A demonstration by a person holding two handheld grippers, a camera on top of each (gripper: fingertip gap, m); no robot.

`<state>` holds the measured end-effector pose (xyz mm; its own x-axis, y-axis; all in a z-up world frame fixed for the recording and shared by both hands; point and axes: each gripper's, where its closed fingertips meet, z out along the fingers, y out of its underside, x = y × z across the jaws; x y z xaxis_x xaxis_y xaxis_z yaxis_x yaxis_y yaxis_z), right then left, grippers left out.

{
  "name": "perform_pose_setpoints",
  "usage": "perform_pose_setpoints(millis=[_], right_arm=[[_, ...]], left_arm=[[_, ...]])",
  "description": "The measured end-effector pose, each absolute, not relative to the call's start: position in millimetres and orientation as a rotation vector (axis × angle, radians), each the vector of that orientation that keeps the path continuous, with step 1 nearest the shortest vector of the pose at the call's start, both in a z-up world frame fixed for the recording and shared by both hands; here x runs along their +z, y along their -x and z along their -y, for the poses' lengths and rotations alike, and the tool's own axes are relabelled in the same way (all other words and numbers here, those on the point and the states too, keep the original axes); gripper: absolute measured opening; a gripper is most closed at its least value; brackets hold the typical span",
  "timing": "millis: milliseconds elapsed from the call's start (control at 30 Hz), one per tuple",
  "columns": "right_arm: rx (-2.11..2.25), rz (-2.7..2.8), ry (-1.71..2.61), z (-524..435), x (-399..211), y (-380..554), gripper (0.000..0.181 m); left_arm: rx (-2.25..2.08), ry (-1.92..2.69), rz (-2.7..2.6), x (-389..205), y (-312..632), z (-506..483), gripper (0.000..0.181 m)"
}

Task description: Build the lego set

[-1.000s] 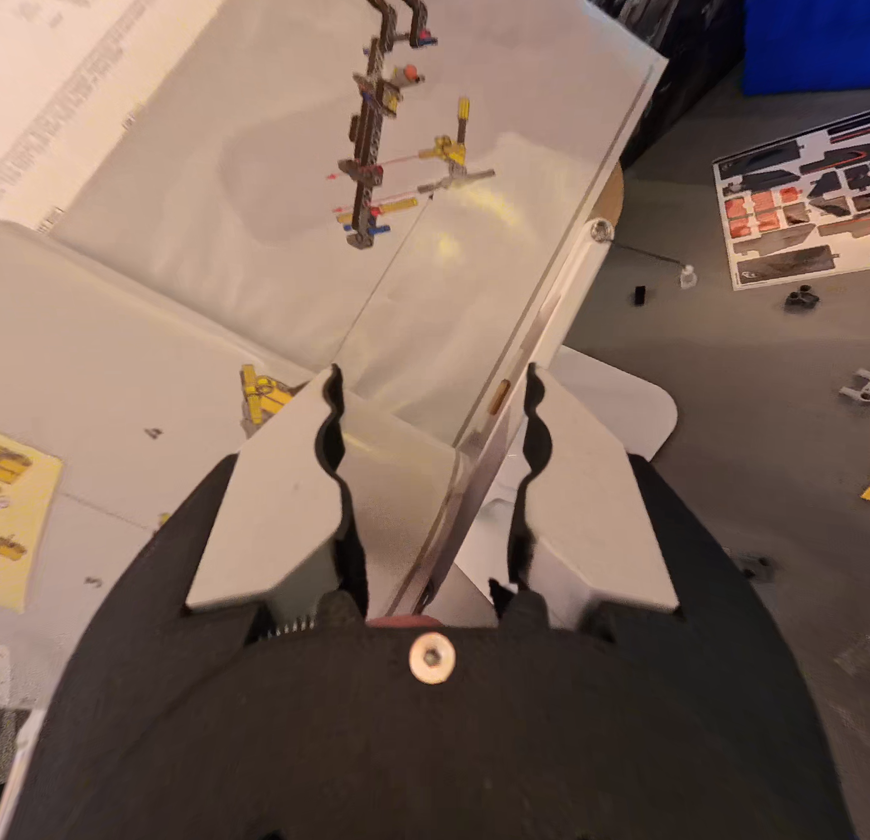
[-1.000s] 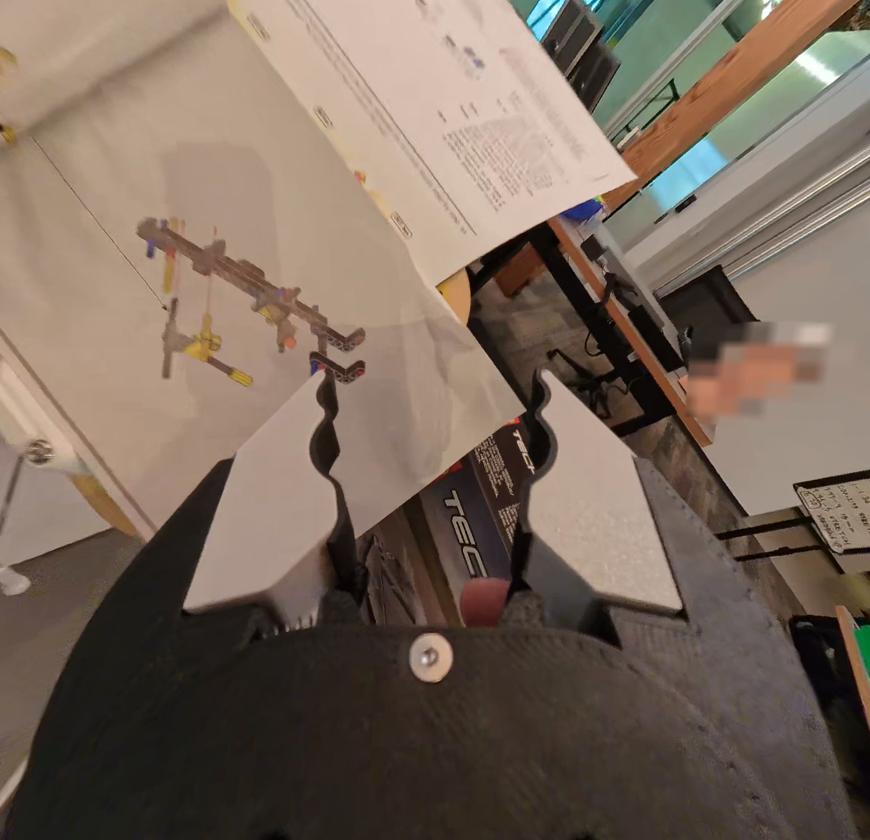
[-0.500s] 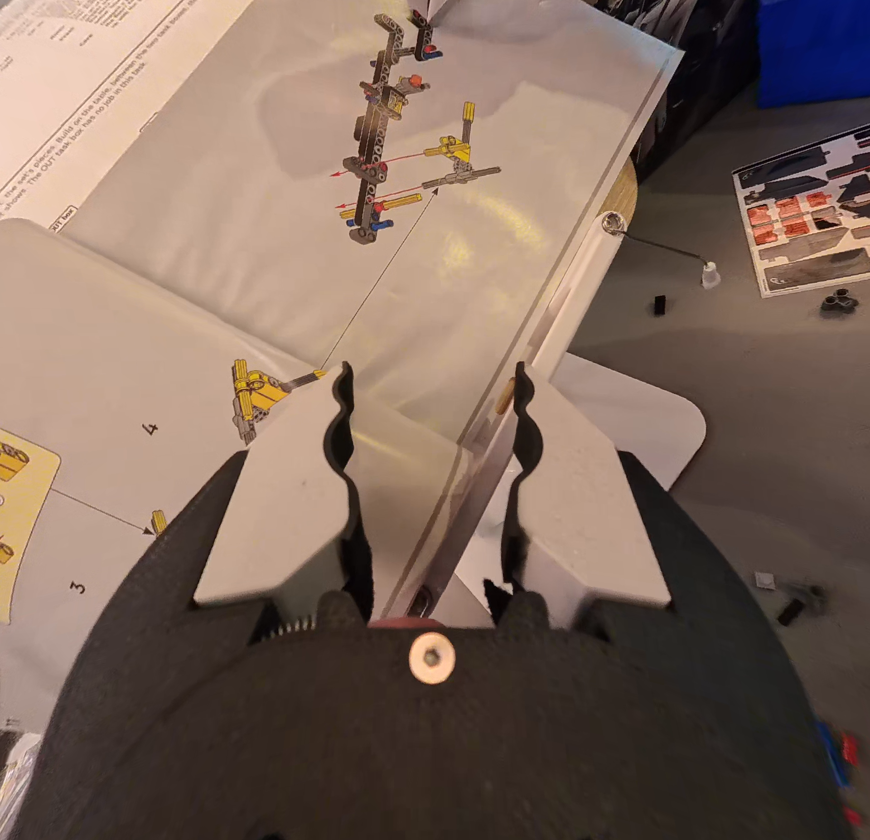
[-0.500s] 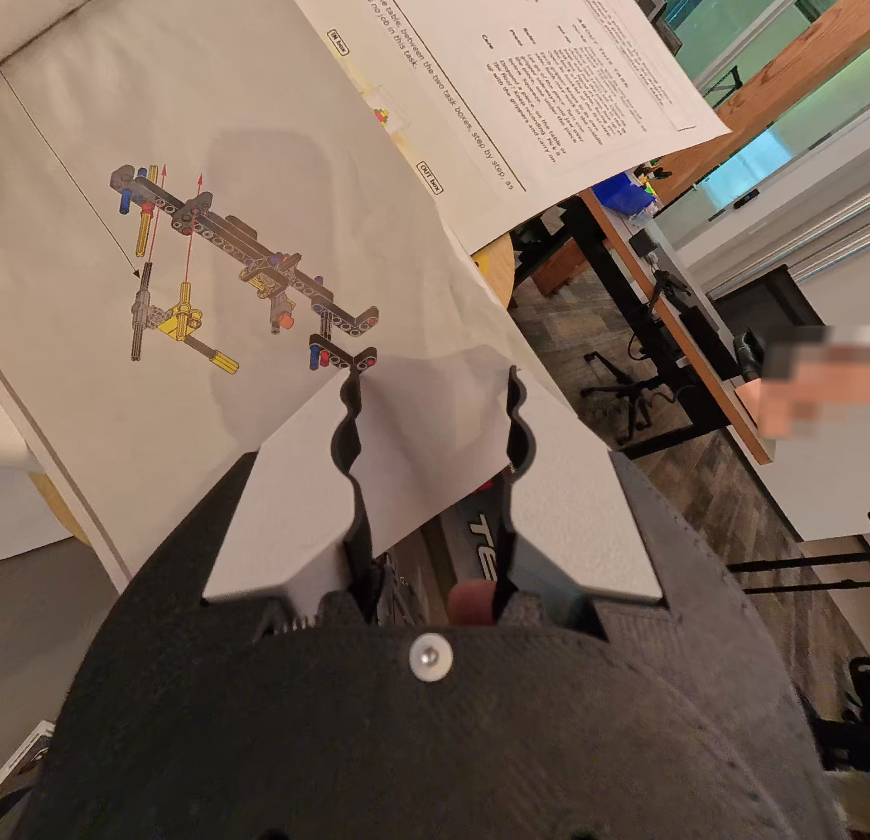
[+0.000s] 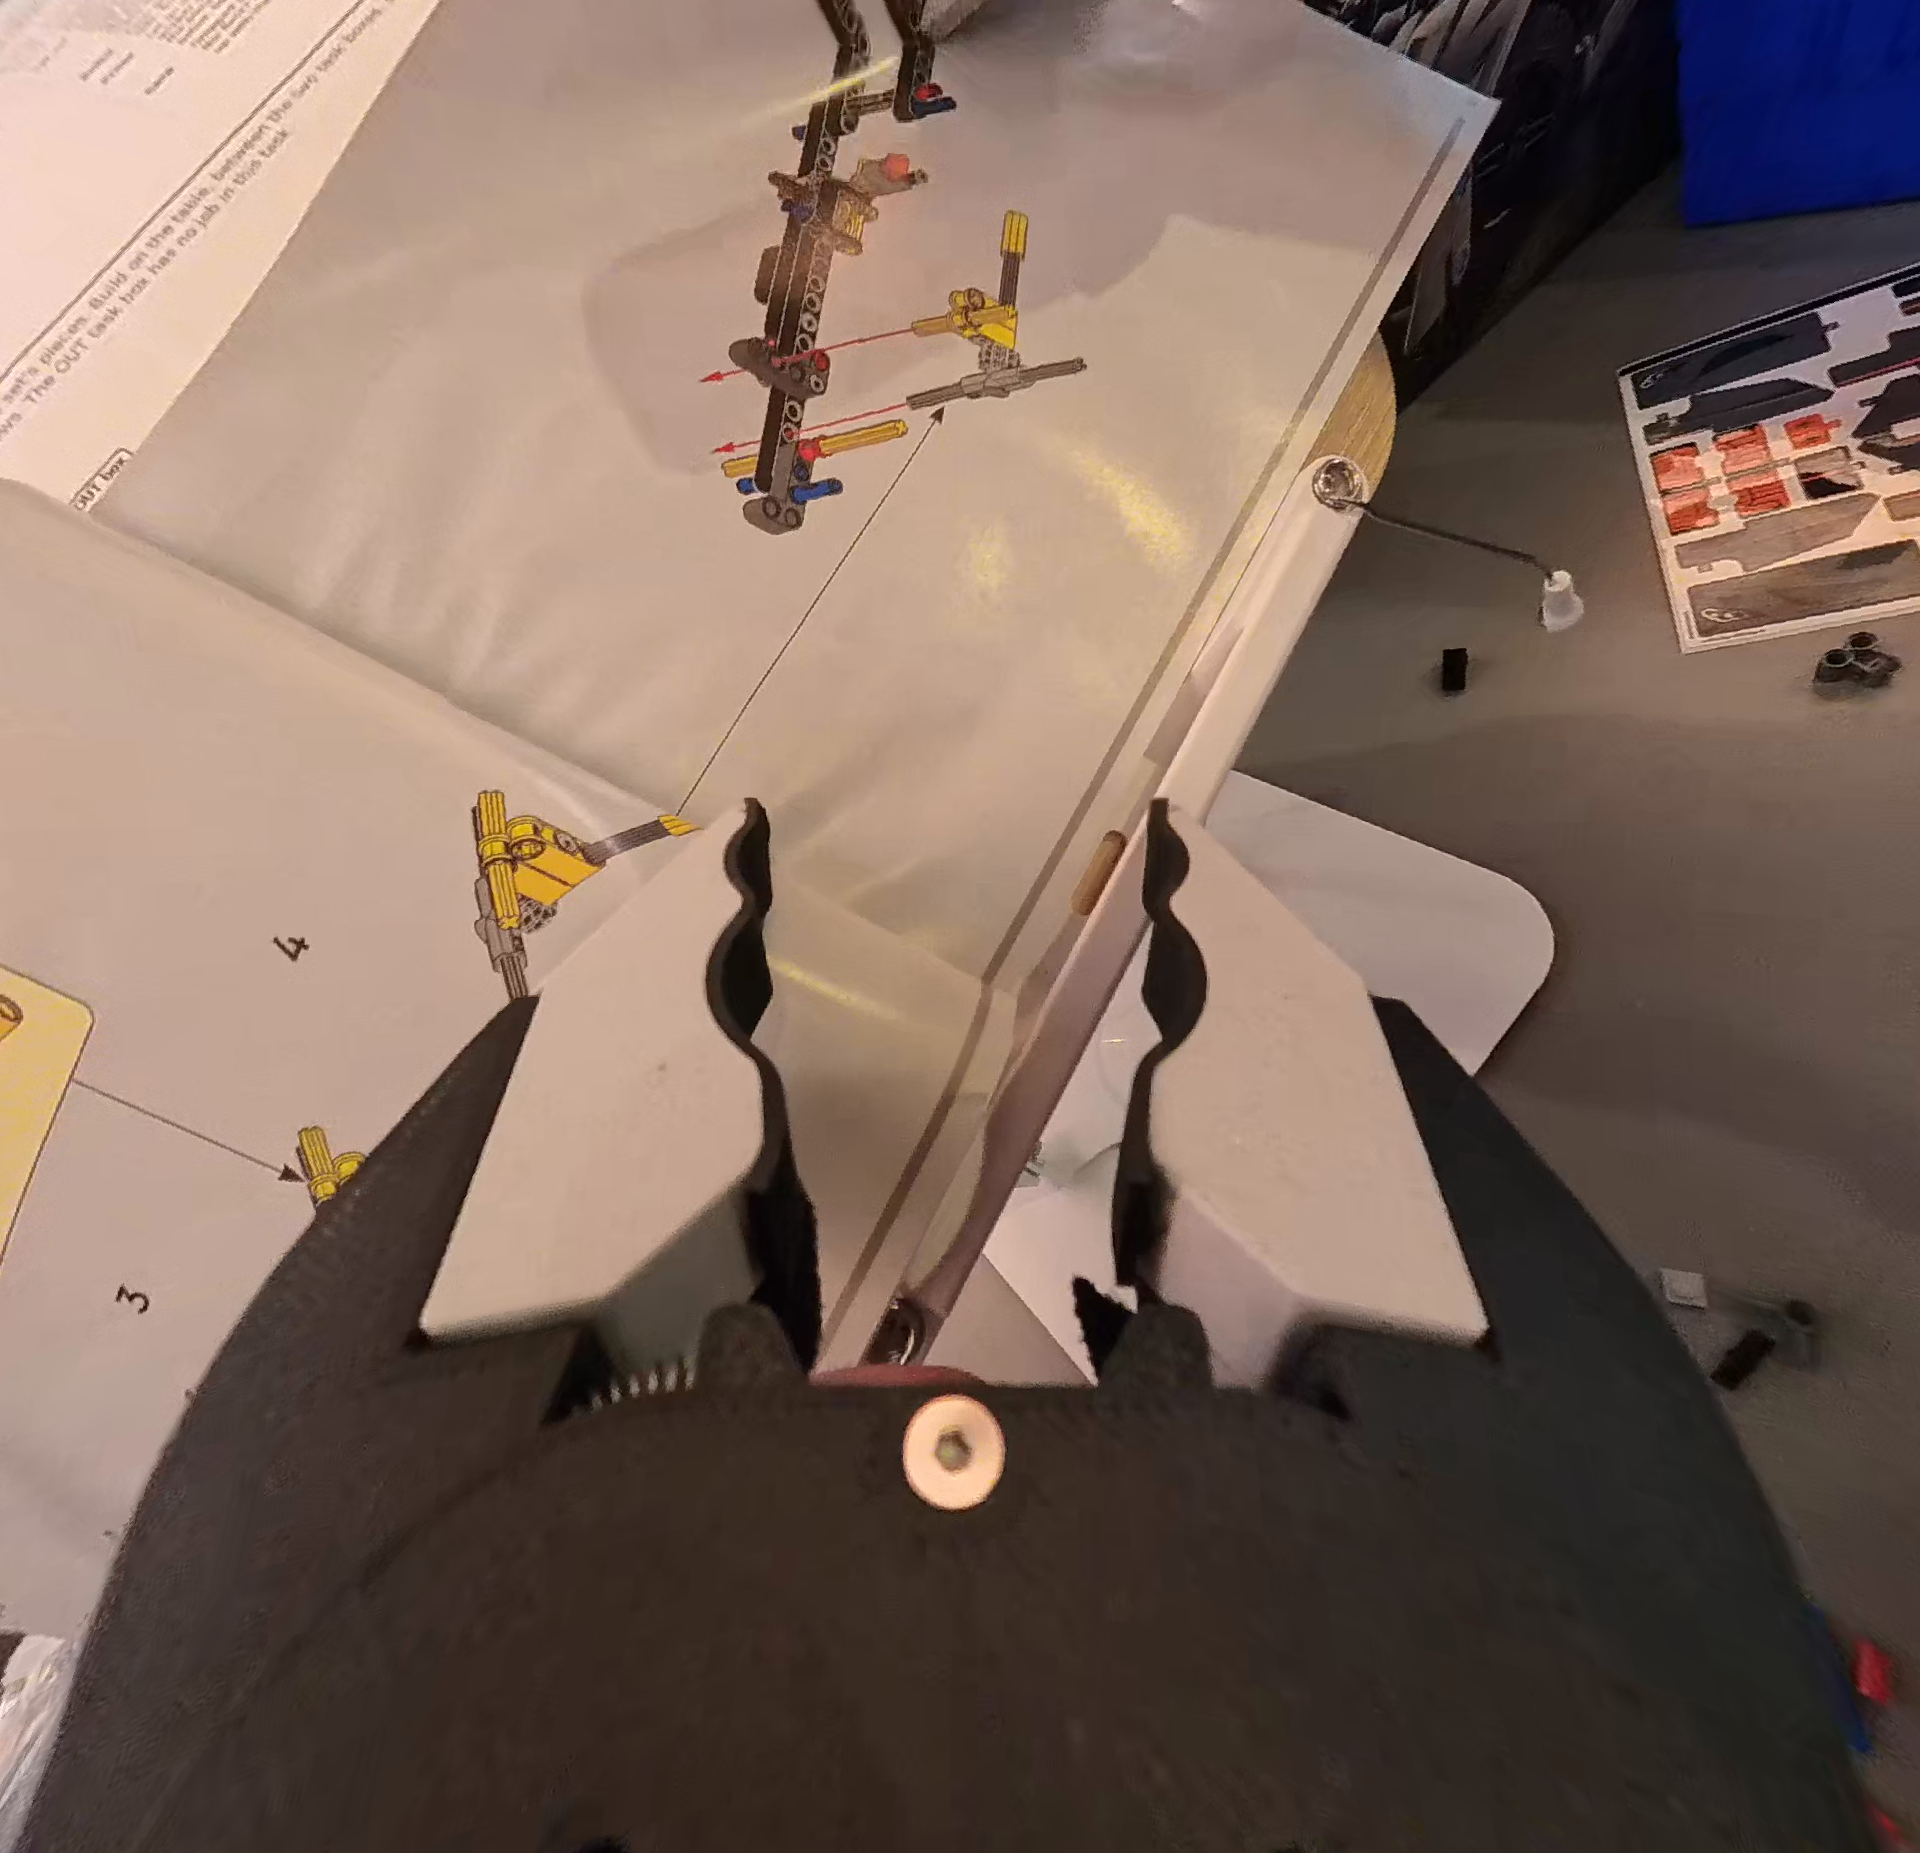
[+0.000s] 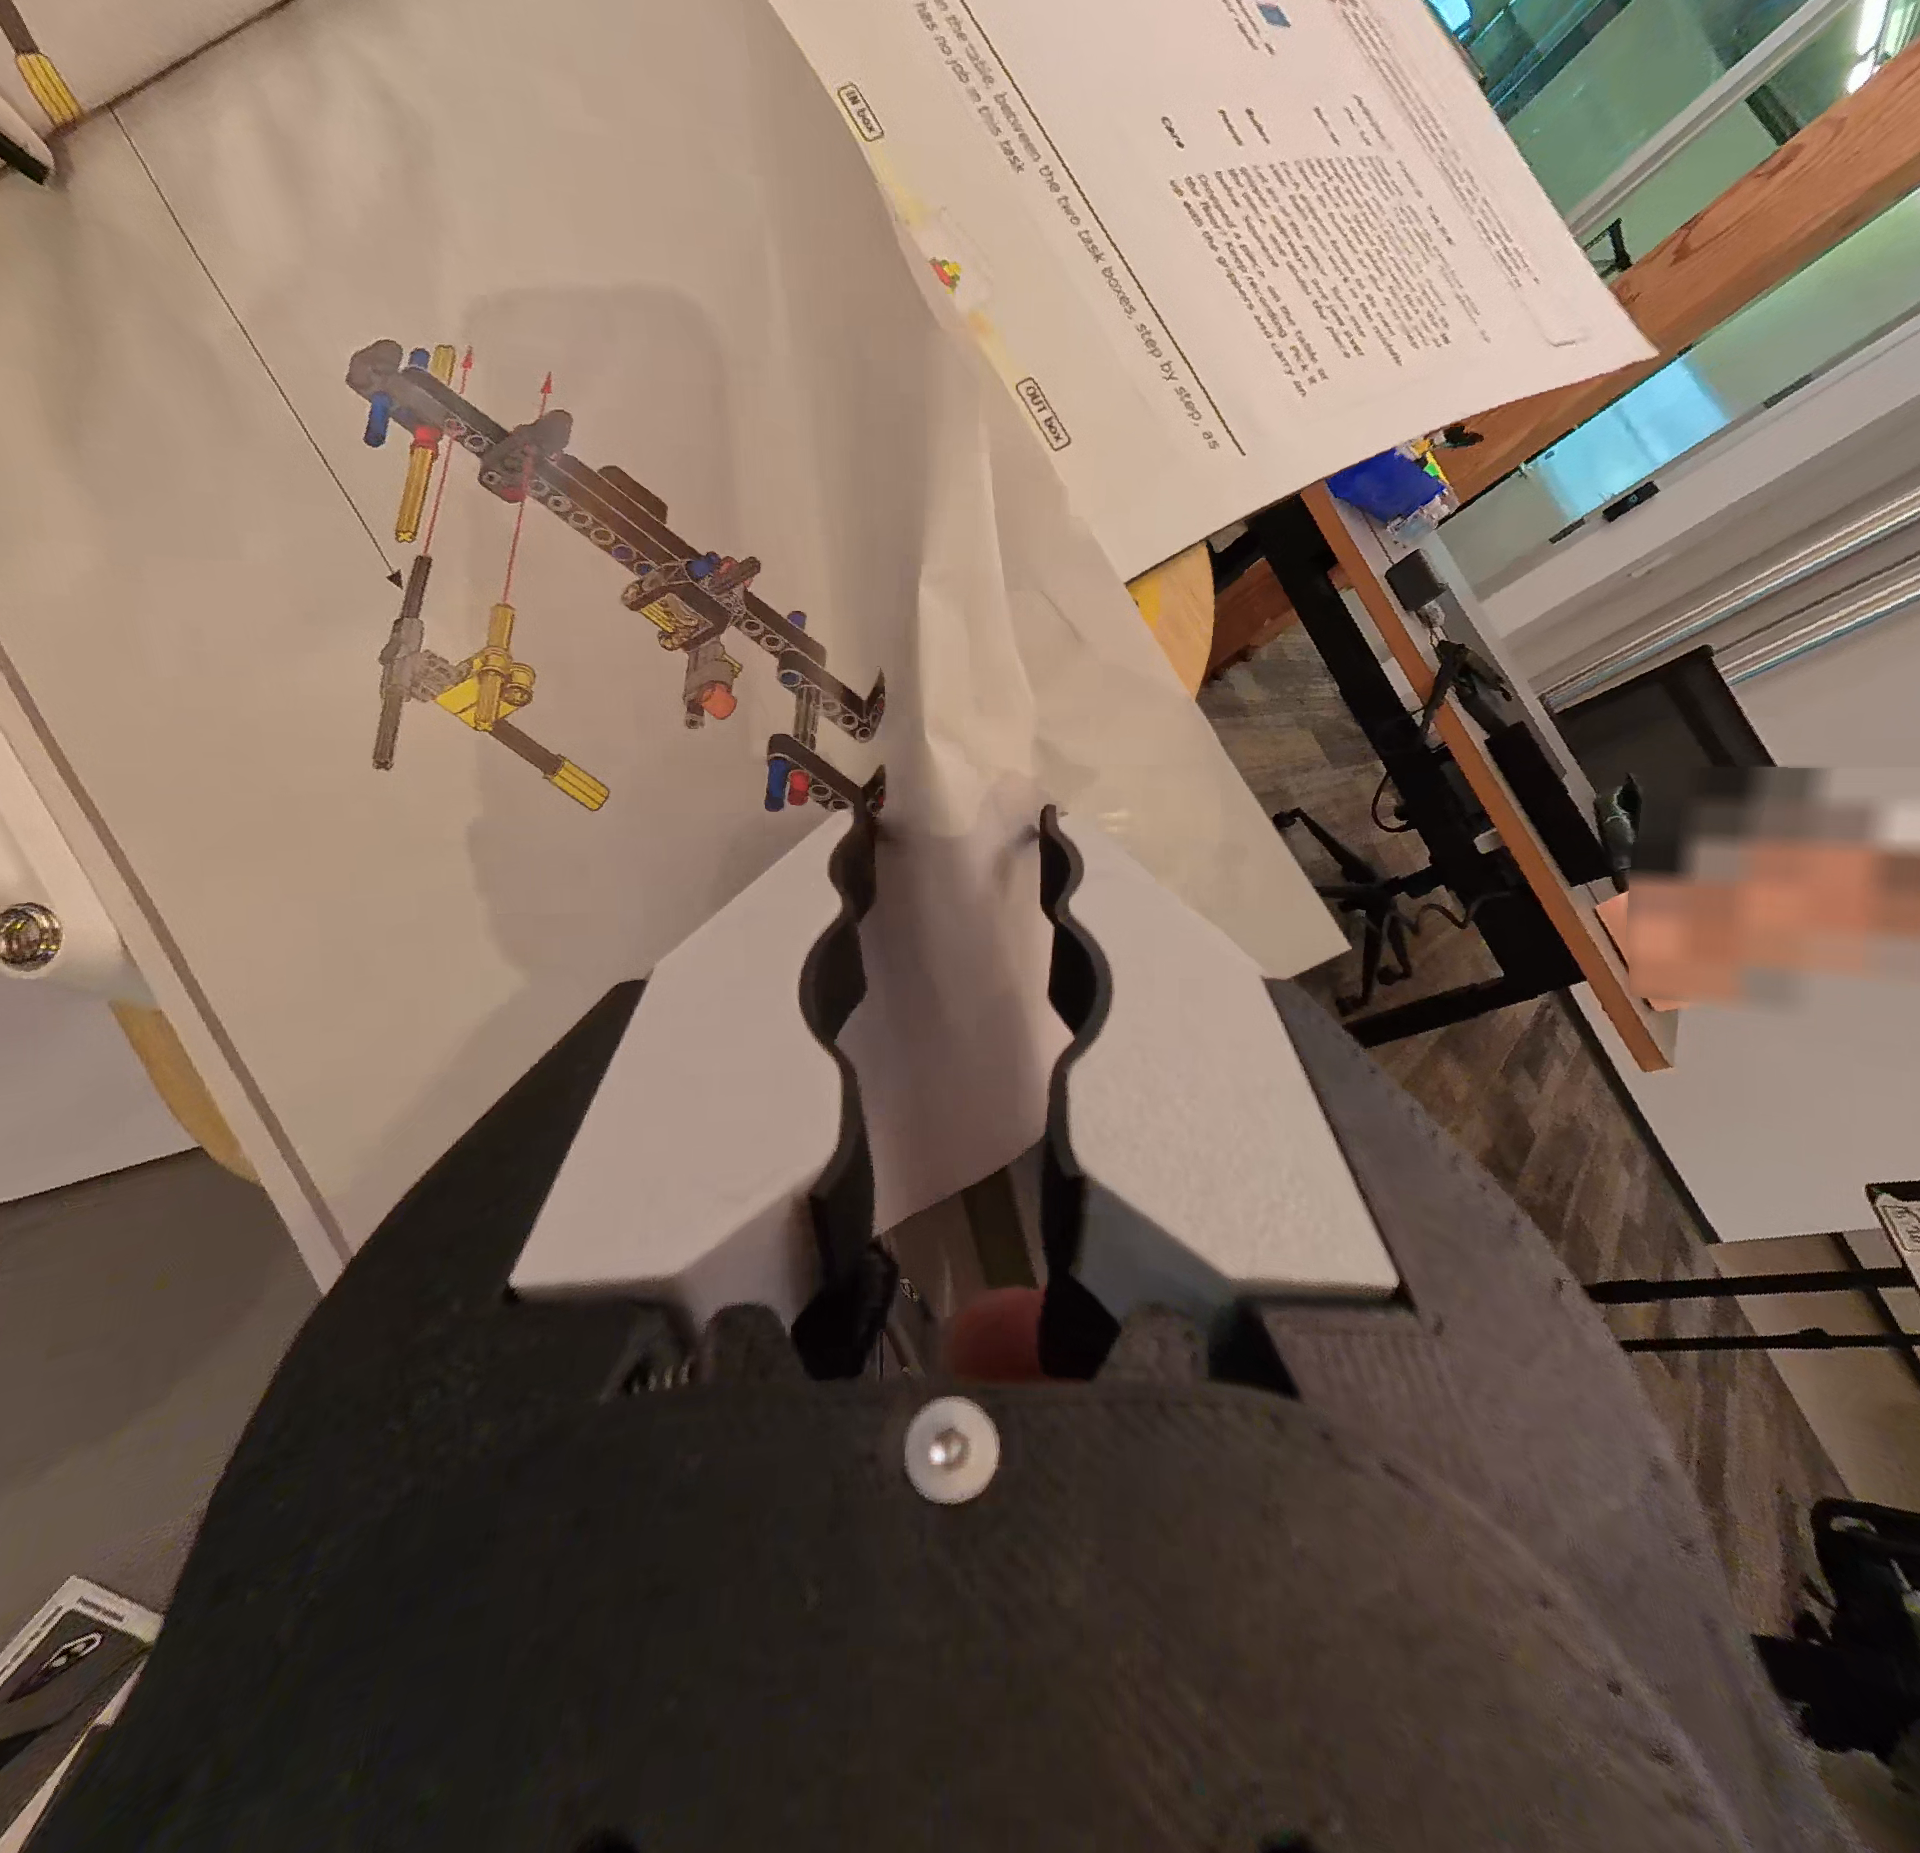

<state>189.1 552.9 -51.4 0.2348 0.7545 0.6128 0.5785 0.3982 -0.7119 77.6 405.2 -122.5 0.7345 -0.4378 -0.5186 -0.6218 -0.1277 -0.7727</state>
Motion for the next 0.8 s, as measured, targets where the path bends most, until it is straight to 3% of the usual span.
perform_pose_setpoints(millis=[67, 233, 333, 533, 800], right_arm=[[0.182, 1.441, 1.252, -546, -49, -188, 0.029], [0.226, 1.459, 1.139, -508, -35, -186, 0.001], [0.360, 1.505, 1.134, -470, -35, -176, 0.000], [0.693, 1.489, 1.086, -393, -18, -131, 0.000], [1.027, 1.470, 1.072, -341, -15, -54, 0.000]], left_arm=[[0.188, 1.760, -0.836, -122, -78, -404, 0.070], [0.164, 1.763, -0.821, -120, -78, -403, 0.070], [0.131, 1.771, -0.808, -118, -79, -401, 0.070], [-0.183, 1.673, -0.731, -87, -110, -374, 0.097], [-0.644, 1.580, -0.546, -47, -118, -337, 0.111]])
